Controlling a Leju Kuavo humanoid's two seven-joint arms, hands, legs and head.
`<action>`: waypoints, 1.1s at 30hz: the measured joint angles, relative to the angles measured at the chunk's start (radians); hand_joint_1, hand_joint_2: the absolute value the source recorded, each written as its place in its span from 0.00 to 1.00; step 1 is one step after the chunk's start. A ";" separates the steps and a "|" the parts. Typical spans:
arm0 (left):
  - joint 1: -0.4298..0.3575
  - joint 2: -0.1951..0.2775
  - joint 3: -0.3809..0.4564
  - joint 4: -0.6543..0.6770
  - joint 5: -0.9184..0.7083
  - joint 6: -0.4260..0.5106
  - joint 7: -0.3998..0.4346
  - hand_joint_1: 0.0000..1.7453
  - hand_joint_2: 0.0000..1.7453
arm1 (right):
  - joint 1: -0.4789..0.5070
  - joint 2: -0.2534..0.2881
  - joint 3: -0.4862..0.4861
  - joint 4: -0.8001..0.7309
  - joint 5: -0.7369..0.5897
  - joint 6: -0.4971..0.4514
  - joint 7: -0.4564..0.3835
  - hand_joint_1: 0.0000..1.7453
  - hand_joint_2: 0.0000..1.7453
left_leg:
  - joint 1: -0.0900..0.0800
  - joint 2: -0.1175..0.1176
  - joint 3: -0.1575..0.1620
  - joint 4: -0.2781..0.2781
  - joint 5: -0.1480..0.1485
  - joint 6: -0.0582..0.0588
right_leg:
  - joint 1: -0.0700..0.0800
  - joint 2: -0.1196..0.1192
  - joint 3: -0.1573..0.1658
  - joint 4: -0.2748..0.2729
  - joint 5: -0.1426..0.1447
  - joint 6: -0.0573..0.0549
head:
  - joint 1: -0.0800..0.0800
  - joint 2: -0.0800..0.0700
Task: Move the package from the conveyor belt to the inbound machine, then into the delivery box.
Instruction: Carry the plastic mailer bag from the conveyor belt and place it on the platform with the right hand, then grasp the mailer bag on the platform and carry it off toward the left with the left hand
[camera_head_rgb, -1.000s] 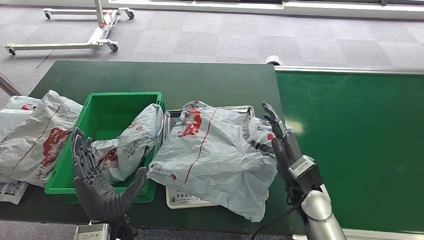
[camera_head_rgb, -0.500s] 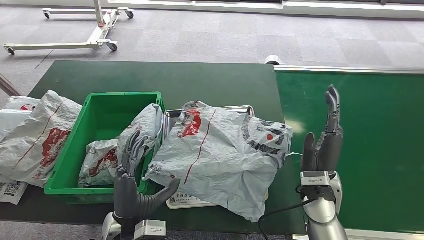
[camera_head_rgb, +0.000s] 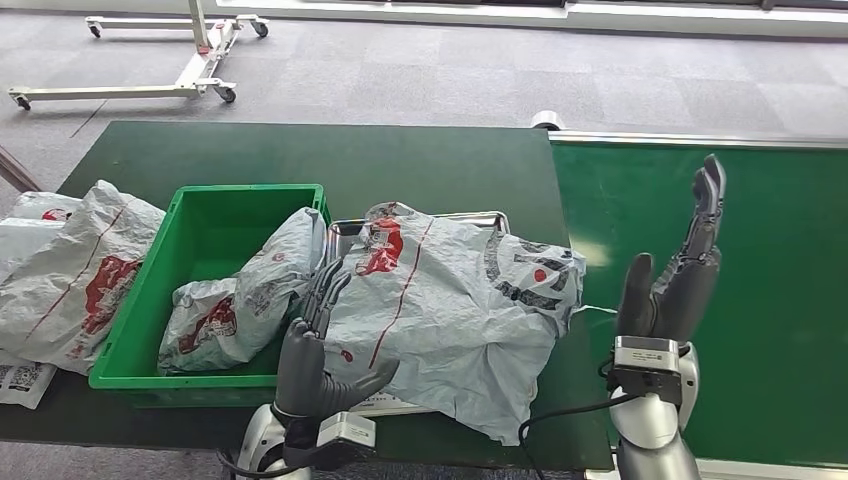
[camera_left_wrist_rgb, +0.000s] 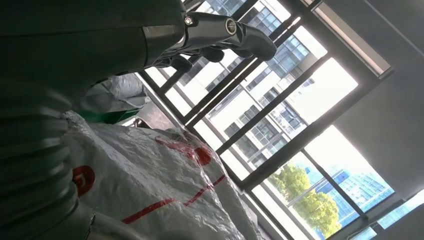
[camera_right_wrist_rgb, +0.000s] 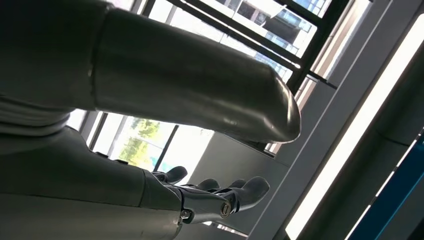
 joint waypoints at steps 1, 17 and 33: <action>-0.004 -0.002 -0.005 0.009 -0.004 -0.004 0.002 0.00 1.00 | -0.001 0.000 0.000 0.002 0.002 0.000 -0.001 0.00 0.00 | 0.000 0.000 0.000 0.000 0.000 0.000 | 0.000 0.000 0.000 0.000 0.000 0.000 | 0.000 0.000; -0.088 -0.037 -0.095 0.218 -0.037 -0.042 0.012 0.00 1.00 | -0.005 0.003 0.024 0.018 0.011 -0.003 -0.009 0.00 0.00 | 0.000 0.000 0.000 0.000 0.000 0.000 | 0.000 0.000 0.000 0.000 0.000 0.000 | 0.000 0.000; -0.148 -0.048 -0.119 0.344 -0.059 -0.037 0.017 1.00 1.00 | -0.001 0.003 0.026 0.018 0.015 -0.018 -0.010 0.00 0.00 | 0.000 0.000 0.000 0.000 0.000 0.000 | 0.000 0.000 0.000 0.000 0.000 0.000 | 0.000 0.000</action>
